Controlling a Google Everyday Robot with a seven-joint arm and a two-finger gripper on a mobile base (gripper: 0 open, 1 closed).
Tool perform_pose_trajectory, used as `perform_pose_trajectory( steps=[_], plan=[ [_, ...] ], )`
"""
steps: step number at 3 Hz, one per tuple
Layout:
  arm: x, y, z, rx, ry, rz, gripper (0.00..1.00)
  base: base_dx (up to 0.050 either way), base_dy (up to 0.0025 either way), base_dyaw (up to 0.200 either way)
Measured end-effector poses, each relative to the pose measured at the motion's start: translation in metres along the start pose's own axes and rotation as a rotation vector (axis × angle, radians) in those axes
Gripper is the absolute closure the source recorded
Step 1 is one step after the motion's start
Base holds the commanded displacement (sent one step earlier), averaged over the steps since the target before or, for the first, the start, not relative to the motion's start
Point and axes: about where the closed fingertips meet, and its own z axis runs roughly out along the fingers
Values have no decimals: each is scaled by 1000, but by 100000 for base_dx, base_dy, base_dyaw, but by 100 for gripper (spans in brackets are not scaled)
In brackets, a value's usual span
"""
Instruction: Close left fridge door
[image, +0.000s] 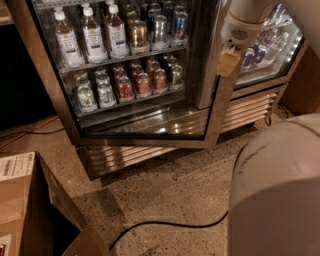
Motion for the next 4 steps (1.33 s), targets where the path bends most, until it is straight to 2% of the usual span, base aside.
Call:
perform_pose_trajectory(
  steps=[1,4],
  plan=[
    [-2,-2,2,4,-3,-1,100,4482,191,9446],
    [-2,-2,2,4,-3,-1,100,4944,2,-61]
  ],
)
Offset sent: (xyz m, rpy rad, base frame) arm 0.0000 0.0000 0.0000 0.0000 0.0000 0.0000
